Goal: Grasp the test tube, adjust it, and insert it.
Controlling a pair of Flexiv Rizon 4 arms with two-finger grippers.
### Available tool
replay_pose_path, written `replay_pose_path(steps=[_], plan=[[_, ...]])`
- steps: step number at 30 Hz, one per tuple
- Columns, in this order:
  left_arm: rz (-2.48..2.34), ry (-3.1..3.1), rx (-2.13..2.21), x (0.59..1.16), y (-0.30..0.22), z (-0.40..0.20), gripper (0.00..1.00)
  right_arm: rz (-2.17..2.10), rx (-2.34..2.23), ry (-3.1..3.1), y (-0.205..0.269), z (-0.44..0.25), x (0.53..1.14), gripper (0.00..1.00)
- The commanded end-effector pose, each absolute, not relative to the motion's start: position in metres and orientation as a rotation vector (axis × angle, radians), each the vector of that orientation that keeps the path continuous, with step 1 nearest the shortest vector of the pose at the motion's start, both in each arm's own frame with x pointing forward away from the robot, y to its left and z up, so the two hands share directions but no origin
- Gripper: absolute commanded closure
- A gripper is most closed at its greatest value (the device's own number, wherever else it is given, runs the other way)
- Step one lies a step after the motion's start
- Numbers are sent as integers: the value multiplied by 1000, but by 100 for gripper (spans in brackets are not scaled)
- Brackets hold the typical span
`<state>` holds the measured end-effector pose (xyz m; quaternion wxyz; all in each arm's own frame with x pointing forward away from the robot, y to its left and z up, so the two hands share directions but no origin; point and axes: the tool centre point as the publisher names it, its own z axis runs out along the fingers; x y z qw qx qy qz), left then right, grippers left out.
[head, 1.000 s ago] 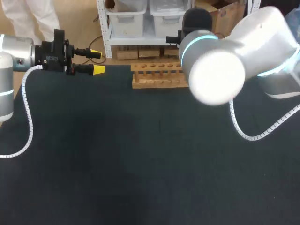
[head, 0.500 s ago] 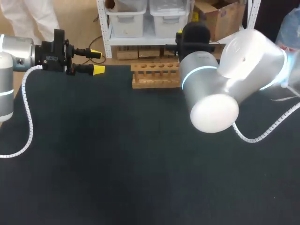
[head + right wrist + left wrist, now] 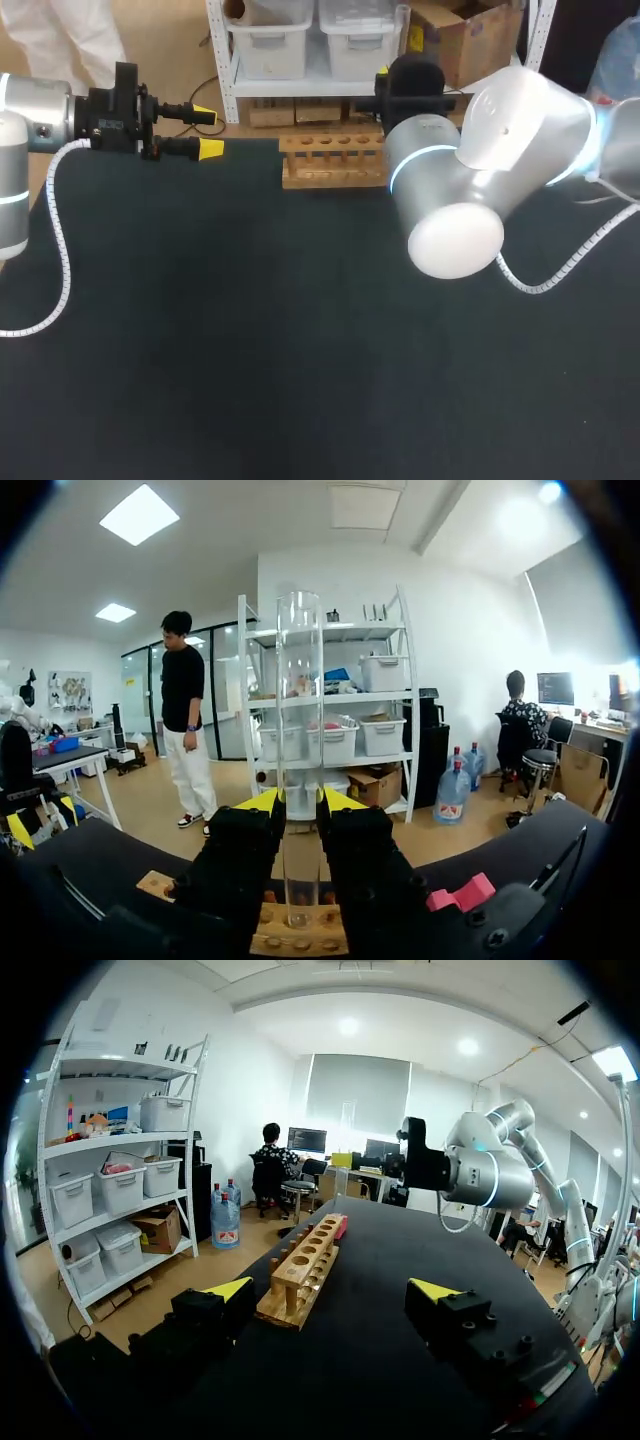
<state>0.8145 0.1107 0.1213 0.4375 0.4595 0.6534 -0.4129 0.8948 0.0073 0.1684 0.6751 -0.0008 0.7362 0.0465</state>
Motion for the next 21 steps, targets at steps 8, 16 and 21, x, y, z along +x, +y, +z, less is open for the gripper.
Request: replay_pose_path(steps=[8, 16, 21], plan=[[-1027, 1621, 1142, 815, 111, 120, 0, 160, -38, 1633, 5, 158, 908, 100], [-1027, 1621, 1142, 815, 111, 120, 0, 181, -41, 1642, 7, 150, 912, 100], [-1027, 1621, 1142, 815, 111, 120, 0, 183, -45, 1645, 8, 148, 912, 100]])
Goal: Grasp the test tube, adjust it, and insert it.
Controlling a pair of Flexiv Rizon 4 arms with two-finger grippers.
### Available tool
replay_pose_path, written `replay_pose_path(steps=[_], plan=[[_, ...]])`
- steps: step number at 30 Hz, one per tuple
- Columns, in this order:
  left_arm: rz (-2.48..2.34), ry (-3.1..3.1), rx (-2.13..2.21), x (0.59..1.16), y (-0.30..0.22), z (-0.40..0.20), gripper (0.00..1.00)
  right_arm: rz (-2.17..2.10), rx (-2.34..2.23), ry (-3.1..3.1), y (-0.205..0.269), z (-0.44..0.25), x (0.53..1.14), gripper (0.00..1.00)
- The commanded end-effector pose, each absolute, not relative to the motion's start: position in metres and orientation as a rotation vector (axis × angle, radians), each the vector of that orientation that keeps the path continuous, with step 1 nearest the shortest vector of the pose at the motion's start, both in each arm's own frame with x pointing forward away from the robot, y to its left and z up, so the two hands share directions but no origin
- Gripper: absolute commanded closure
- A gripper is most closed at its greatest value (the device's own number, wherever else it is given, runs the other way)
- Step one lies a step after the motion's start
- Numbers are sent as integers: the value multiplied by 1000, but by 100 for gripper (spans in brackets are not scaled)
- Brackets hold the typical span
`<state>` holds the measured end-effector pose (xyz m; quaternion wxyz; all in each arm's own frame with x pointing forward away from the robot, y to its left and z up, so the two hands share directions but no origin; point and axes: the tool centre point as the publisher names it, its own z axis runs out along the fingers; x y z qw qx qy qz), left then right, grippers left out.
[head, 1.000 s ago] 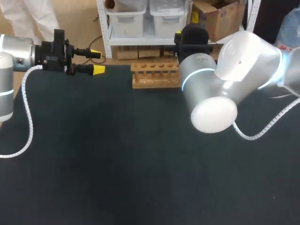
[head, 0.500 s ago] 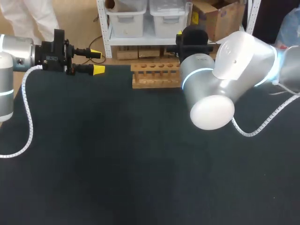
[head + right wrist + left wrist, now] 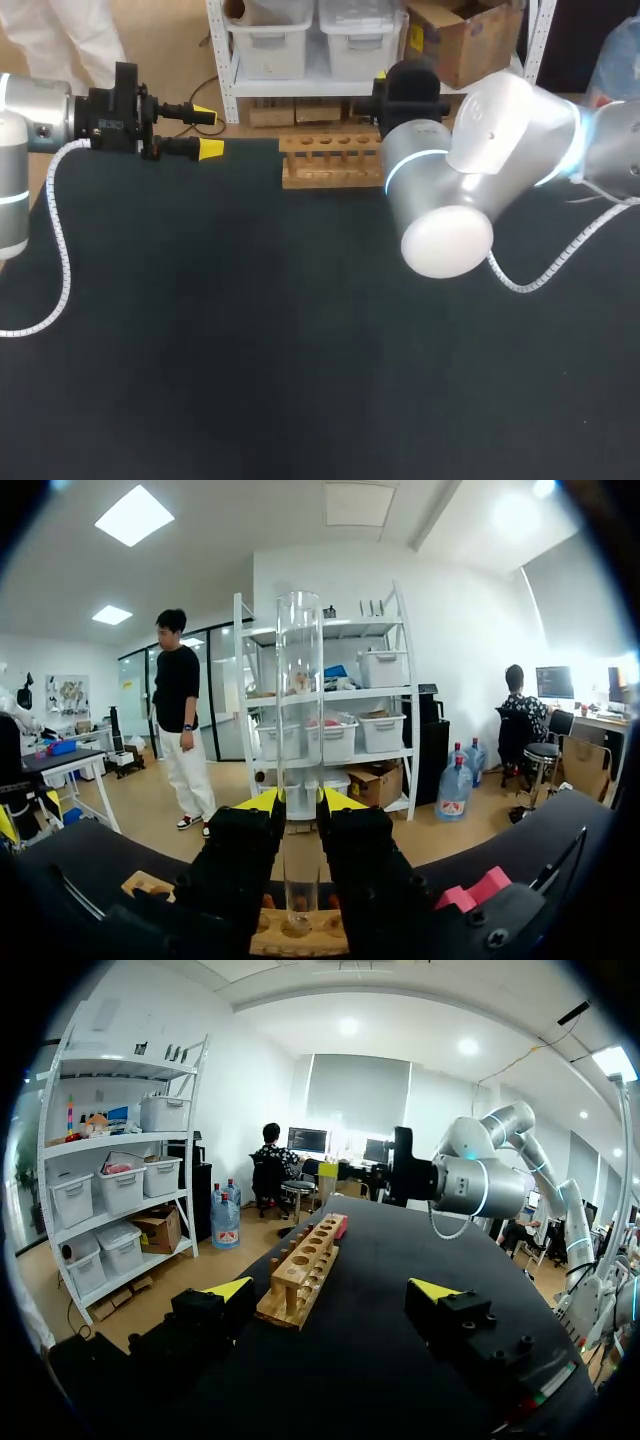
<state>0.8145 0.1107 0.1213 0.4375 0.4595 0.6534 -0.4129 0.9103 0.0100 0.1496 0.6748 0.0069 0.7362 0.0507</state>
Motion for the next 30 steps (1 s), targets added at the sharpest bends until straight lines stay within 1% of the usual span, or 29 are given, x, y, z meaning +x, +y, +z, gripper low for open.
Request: replay_pose_path(steps=[1, 30], plan=[[-1027, 1621, 1142, 815, 111, 120, 0, 183, -45, 1646, 8, 147, 912, 100], [-1027, 1621, 1142, 815, 111, 120, 0, 210, -34, 1676, 14, 121, 915, 100]])
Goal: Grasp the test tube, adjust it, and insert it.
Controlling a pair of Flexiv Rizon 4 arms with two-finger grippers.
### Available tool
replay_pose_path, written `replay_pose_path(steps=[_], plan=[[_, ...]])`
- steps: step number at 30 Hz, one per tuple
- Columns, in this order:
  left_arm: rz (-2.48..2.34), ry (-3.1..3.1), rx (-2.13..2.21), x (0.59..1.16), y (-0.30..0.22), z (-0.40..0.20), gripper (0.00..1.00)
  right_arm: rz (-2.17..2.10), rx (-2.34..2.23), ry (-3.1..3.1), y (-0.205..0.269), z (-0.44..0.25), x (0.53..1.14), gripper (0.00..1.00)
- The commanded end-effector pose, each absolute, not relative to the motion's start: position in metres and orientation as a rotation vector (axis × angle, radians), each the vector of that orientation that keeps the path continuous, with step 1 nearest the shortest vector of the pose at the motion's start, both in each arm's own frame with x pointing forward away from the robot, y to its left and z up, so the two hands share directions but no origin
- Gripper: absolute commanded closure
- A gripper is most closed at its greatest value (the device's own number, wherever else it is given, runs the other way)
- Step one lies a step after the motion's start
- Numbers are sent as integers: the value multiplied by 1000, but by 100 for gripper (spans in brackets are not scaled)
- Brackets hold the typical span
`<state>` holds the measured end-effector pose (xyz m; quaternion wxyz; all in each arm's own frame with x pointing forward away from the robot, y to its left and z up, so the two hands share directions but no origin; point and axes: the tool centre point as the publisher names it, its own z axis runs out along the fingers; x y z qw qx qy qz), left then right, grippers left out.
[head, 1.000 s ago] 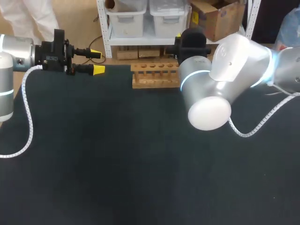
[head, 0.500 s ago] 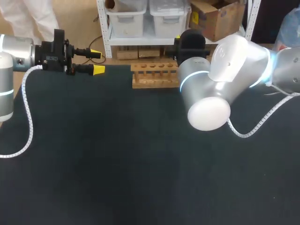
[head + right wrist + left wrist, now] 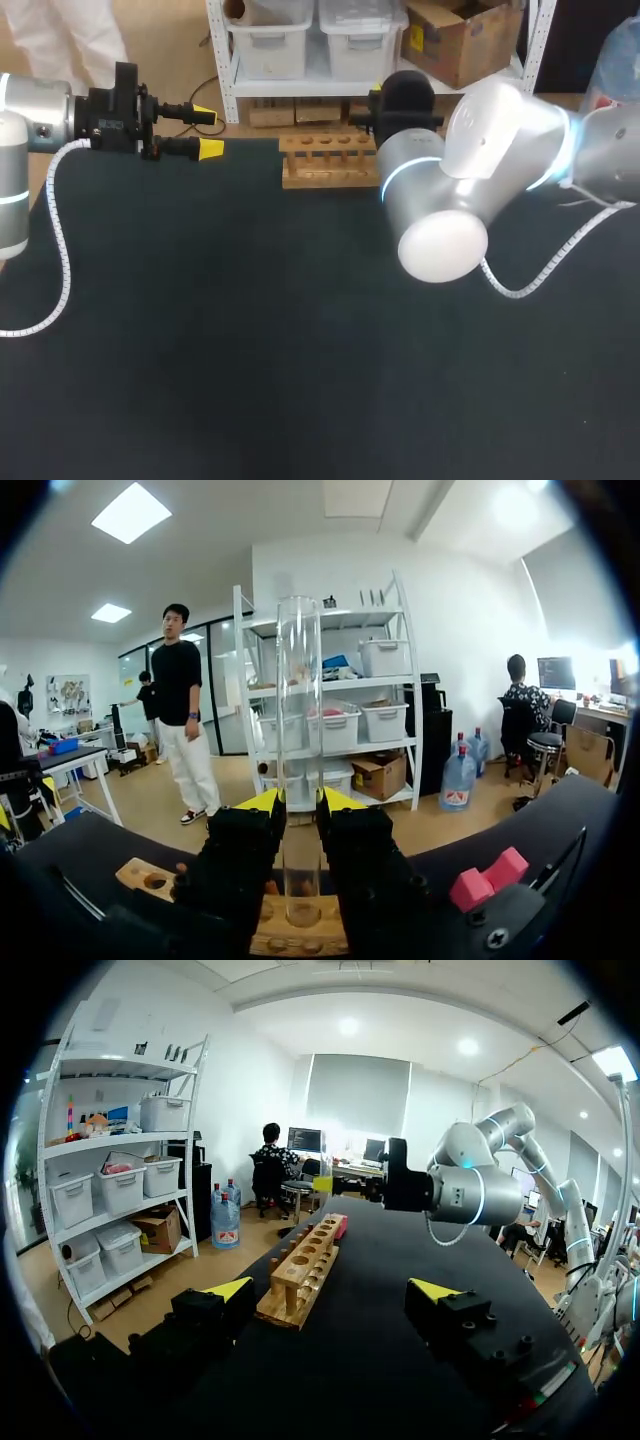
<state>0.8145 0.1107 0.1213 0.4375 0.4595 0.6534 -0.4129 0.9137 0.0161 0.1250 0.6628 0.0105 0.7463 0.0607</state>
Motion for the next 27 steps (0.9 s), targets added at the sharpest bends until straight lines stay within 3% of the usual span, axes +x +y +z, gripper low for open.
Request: replay_pose_path(steps=[1, 27], plan=[[-1027, 1621, 1142, 815, 111, 120, 0, 212, -31, 1678, 15, 120, 915, 100], [-1027, 1621, 1142, 815, 111, 120, 0, 233, 26, 1679, 19, 97, 906, 100]])
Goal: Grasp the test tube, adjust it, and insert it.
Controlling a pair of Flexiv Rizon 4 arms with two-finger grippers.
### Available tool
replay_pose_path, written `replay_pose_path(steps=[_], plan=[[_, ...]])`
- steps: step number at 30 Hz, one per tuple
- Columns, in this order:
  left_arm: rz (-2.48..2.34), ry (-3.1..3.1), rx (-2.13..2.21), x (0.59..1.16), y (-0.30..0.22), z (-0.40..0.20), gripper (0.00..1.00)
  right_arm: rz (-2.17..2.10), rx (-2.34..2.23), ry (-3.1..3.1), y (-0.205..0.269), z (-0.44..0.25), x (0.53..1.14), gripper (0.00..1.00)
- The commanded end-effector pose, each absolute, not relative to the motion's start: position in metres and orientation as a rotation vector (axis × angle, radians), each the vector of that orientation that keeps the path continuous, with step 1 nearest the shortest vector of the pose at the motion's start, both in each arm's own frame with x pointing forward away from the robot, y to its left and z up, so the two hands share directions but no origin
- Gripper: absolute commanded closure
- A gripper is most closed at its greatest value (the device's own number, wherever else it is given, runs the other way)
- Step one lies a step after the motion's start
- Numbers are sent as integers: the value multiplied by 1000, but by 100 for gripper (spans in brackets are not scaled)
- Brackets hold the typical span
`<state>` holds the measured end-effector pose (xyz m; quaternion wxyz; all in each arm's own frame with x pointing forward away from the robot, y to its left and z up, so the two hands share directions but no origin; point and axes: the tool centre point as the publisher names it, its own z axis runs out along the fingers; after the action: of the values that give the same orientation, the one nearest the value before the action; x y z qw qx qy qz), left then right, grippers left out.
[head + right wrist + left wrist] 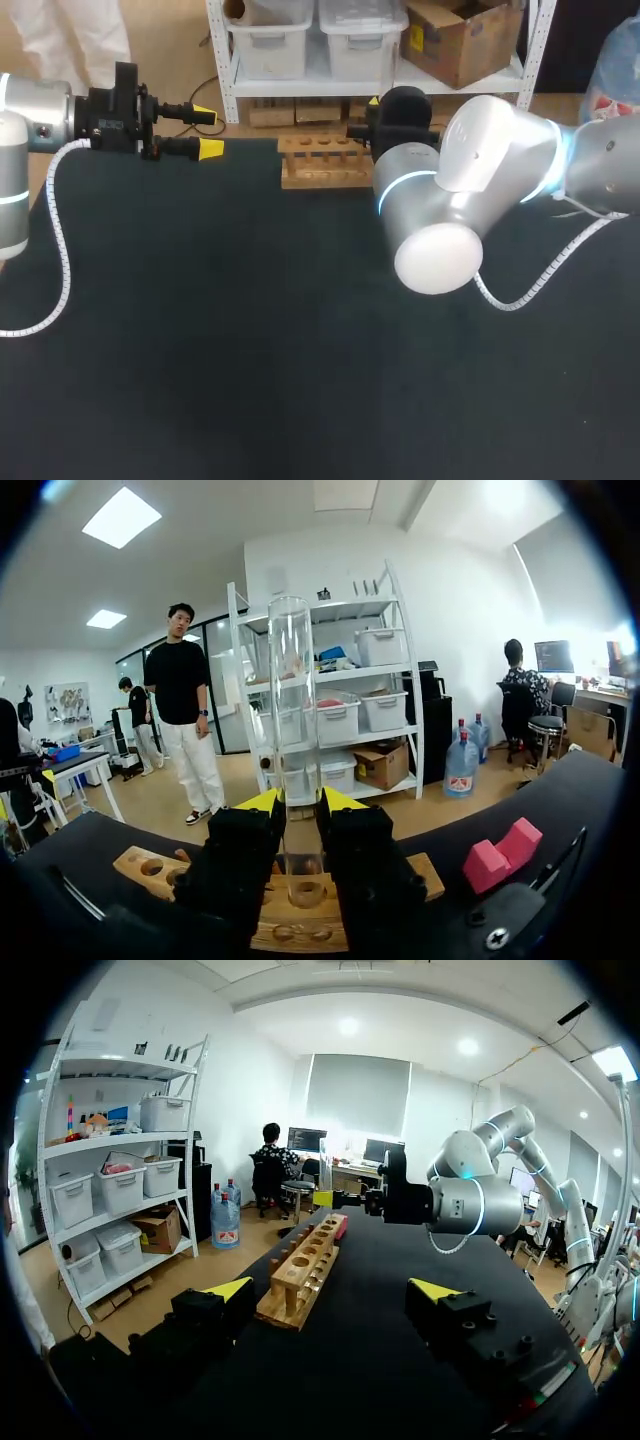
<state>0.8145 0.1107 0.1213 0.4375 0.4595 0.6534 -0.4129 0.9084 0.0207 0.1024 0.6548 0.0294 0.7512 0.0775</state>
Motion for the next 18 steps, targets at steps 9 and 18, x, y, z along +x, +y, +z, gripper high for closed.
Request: replay_pose_path(steps=[9, 18], plan=[[-1027, 1621, 1142, 815, 111, 120, 0, 256, 38, 1669, 22, 87, 905, 100], [-1027, 1621, 1142, 815, 111, 120, 0, 269, 5, 1674, 26, 84, 906, 100]])
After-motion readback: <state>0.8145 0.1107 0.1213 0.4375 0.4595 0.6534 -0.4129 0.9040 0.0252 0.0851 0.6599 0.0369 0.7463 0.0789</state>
